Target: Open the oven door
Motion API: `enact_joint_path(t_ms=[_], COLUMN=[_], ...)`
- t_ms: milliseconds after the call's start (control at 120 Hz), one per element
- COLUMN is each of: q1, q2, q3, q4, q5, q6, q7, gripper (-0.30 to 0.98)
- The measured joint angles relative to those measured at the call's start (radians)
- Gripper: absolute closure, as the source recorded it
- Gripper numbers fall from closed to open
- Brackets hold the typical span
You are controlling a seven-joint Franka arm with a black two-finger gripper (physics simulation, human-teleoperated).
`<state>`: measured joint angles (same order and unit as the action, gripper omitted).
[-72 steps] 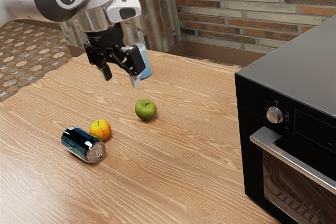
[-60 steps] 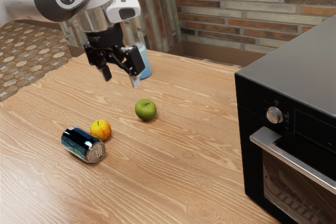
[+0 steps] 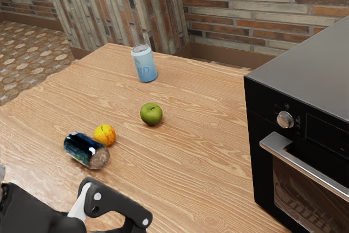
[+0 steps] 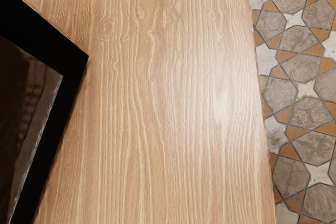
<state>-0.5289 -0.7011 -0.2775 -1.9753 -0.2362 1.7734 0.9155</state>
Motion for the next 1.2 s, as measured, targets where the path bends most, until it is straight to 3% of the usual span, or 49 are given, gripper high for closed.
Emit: enact_joint_path(t_ms=[250, 500, 908, 1200], q1=[-0.006, 0.062, 0.082, 0.092], q2=[0.252, 0.425, 0.575, 0.603], q3=[-0.034, -0.023, 0.032, 0.060], q4=[0.137, 0.247, 0.226, 0.241], q5=[-0.018, 0.045, 0.103, 0.115], q6=[0.191, 0.259, 0.314, 0.333], q7=[0.332, 0.478, 0.596, 0.621], gripper=[0.00, 0.00, 0.00, 0.00])
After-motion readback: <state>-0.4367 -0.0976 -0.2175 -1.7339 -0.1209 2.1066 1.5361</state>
